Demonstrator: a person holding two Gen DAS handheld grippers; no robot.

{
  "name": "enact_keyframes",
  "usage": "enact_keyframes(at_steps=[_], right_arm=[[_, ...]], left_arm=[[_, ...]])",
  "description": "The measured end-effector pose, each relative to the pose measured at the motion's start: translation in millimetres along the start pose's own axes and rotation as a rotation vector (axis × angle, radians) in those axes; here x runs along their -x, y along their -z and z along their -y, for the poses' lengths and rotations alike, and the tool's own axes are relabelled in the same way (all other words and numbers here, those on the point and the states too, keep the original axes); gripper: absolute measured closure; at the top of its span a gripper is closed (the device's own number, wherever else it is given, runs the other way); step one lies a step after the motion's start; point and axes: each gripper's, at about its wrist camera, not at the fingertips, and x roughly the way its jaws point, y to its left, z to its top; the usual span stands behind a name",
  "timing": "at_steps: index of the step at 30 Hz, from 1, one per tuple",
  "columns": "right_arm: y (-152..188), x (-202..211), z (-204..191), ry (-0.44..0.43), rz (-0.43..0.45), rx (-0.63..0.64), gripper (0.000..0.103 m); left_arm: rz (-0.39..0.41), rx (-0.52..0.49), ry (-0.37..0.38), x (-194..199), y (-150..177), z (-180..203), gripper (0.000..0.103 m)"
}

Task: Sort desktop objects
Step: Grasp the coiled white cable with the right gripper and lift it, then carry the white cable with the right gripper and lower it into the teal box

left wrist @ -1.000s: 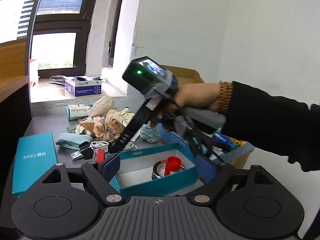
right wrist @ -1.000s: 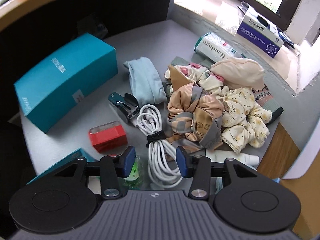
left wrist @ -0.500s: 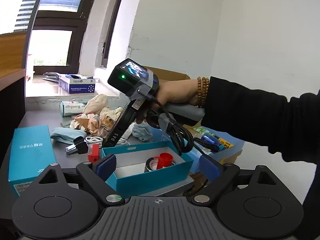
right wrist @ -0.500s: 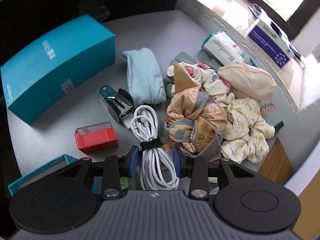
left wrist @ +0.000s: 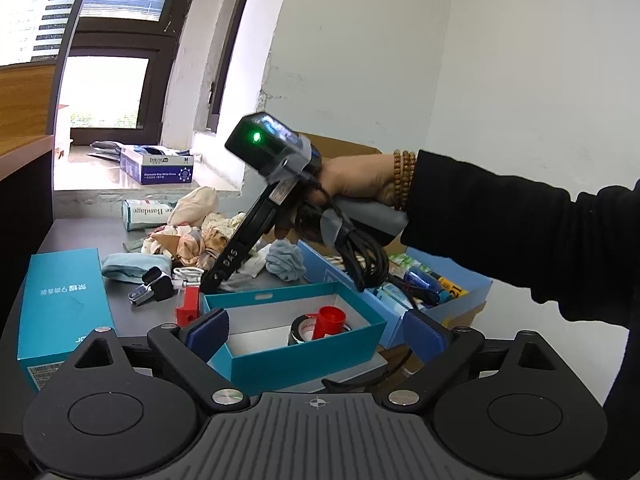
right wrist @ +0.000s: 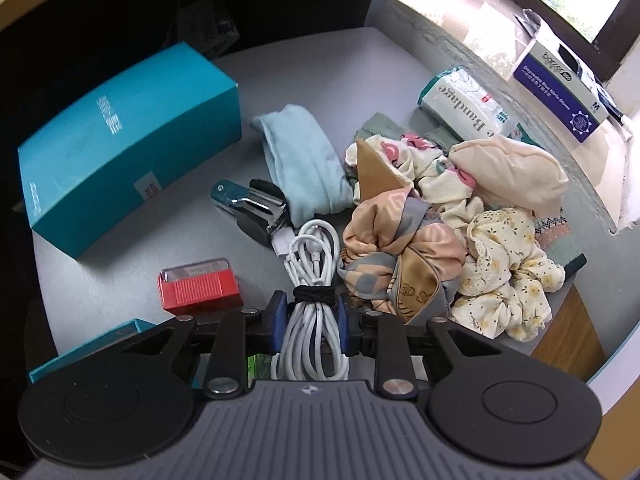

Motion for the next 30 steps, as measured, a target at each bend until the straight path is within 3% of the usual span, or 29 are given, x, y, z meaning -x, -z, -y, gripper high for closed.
enact_keyframes(at_steps=[7,15,21,26,30], right_arm=[[6,17,2,-0.027,0.036,-0.04,0.075],[12,42,15,-0.166,0.106,-0.168,0.075],[20,59,16,-0.2,0.144,-0.233,0.075],[36,78,-3,-0.185,0.158,-0.185,0.075],[50,93,-20,-0.226,0.163,-0.163,0.075]], left_arm=[[0.004,-0.004,-0.011,-2,-4,3,0.007],[0.024,0.035,-0.012,4,-10,0,0.006],[0.034,0.013,-0.029,9,-12,5,0.006],[0.032,0.014,-0.018,11,-13,8,0.006],[0.037,0.016,-0.007,15,-15,10,0.003]])
